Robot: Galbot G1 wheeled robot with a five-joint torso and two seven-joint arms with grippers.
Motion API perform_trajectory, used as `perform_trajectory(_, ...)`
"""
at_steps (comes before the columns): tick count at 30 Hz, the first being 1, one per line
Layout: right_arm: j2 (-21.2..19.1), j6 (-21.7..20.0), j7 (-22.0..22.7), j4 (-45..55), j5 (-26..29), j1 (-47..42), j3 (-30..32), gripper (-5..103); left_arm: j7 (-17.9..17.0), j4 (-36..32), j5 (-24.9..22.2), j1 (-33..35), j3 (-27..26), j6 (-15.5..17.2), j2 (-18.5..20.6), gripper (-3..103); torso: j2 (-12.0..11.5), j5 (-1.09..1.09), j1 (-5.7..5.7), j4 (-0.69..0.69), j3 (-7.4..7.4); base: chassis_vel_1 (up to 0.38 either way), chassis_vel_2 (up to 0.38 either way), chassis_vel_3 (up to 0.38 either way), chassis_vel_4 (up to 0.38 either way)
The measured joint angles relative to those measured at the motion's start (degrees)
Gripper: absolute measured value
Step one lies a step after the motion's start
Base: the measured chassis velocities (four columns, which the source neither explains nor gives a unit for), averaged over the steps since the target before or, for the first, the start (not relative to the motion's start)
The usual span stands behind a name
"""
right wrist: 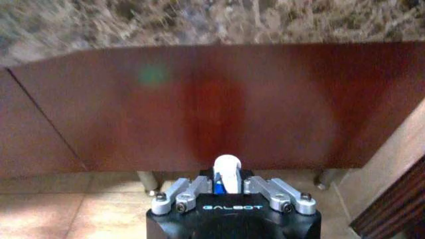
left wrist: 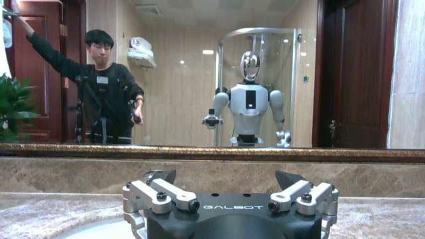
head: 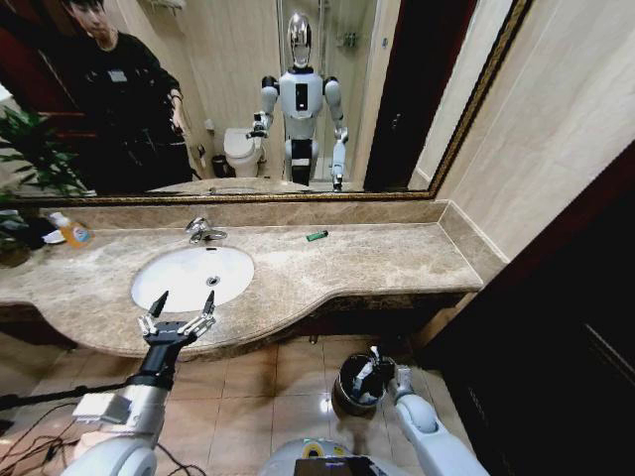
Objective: Pick up the trash from the sink and place it in the trash bin.
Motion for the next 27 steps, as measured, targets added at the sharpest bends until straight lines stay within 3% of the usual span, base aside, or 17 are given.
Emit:
perform_trajectory(13, 1.5, 3.4, 0.9, -9.1, -2.9, 4.8, -0.4, 23, 0.0, 0.0, 0.0, 0.0, 0.0, 0.0, 0.0, 100, 0.0, -0.01, 0.00, 0.00, 0.00, 0.000, 0.000, 0.000, 0.000)
perform_trajectory(20, 2.4, 3.4, 1.5, -8.4, -4.0, 4.5, -0.4, 56, 0.0, 0.0, 0.0, 0.0, 0.0, 0.0, 0.0, 100, 0.0, -0.01, 0.00, 0.00, 0.00, 0.000, 0.000, 0.000, 0.000)
perform_trajectory(22, 2.4, 3.4, 1.5, -8.2, -4.0, 4.5, -0.4, 56, 0.0, 0.0, 0.0, 0.0, 0.0, 0.0, 0.0, 100, 0.0, 0.00, 0.00, 0.00, 0.00, 0.000, 0.000, 0.000, 0.000)
perform_trajectory(27, 2.4, 3.5, 1.8, -7.7, -4.1, 4.5, -0.5, 78, 0.0, 0.0, 0.0, 0.0, 0.0, 0.0, 0.0, 100, 0.0, 0.00, 0.00, 0.00, 0.00, 0.000, 0.000, 0.000, 0.000)
